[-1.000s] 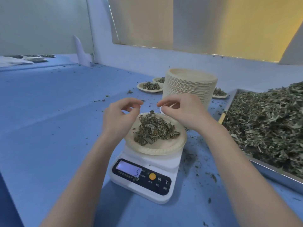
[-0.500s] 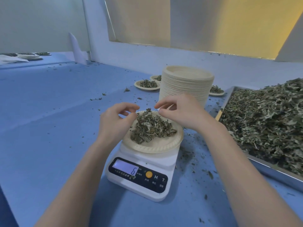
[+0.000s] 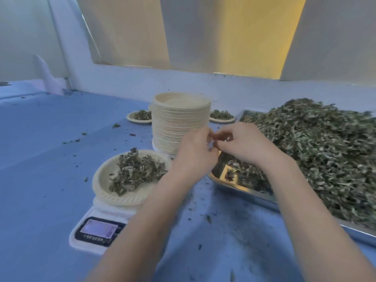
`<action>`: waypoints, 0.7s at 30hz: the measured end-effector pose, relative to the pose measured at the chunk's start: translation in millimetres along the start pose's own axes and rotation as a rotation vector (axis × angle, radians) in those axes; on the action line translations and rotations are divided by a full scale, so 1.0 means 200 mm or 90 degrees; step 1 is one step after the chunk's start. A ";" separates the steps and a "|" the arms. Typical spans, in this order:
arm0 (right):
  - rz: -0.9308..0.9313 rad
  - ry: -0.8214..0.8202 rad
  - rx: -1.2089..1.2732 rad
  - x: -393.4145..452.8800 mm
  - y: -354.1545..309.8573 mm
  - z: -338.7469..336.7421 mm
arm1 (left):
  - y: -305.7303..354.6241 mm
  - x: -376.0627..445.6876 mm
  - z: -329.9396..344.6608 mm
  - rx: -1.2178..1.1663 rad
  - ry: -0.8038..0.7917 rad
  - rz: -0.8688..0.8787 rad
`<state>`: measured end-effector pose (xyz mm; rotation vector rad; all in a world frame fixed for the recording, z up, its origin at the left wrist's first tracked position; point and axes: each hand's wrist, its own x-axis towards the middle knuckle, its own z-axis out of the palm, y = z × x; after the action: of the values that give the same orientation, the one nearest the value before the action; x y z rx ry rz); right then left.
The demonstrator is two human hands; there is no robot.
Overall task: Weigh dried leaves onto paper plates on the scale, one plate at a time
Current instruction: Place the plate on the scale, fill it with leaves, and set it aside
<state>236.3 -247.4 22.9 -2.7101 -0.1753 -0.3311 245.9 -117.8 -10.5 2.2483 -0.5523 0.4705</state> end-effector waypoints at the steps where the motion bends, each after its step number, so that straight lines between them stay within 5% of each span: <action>1: 0.024 -0.012 -0.026 -0.02 0.08 -0.02 | 0.04 0.01 0.07 -0.004 -0.036 -0.004; 10: 0.161 -0.166 -0.154 0.01 0.56 0.11 | 0.15 0.16 0.51 0.193 -0.375 -0.115; 17: 0.123 -0.251 -0.046 0.00 0.56 0.10 | 0.16 0.16 0.54 0.088 -0.368 -0.132; 21: 0.186 -0.266 0.007 -0.03 0.56 0.04 | 0.17 0.17 0.48 0.220 -0.370 -0.153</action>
<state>250.4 -346.1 -27.2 -2.7091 0.1033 0.3221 272.1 -220.0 -35.3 2.7501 -0.5005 -0.2439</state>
